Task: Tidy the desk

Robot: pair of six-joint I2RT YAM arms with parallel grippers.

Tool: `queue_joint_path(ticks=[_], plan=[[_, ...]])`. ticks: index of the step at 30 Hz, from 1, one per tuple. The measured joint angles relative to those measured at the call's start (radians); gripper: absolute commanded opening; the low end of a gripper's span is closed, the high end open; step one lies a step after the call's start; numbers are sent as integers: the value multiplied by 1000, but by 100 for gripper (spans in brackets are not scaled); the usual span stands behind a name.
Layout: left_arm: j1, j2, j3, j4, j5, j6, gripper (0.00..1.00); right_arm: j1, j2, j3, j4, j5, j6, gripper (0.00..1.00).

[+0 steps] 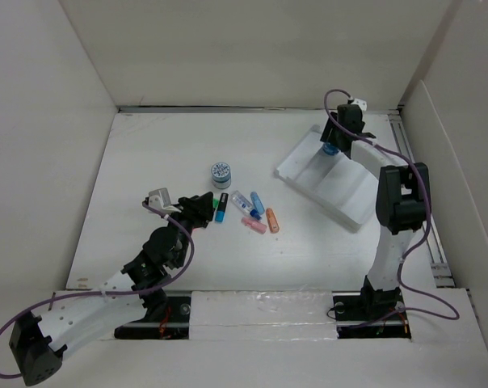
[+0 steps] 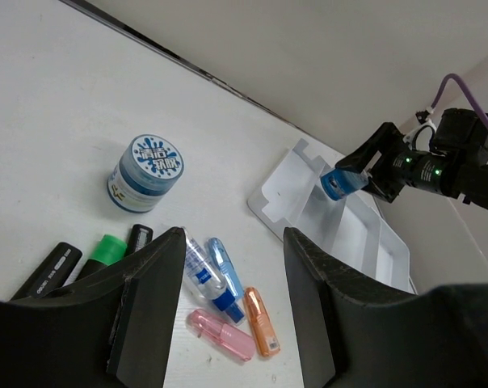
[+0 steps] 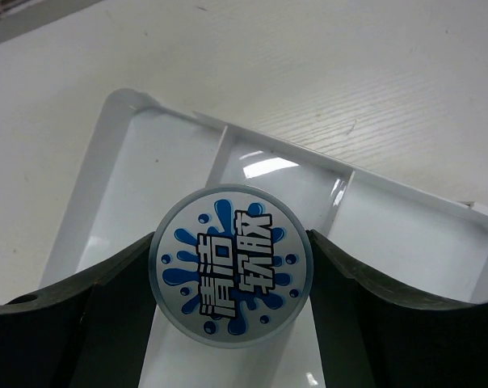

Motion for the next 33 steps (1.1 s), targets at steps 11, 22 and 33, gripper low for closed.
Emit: queue_joint_path(ticks=[11,22,33], plan=[[0,0,0,0,6,0,48,-23,26,64,-80,14,21,72],[0,0,0,-1,6,0,48,-49,36,94,-90,-29,24,82],[0,-40,0,-24,-44,-41,45,227,-259,-85,84,-138,-1,17]])
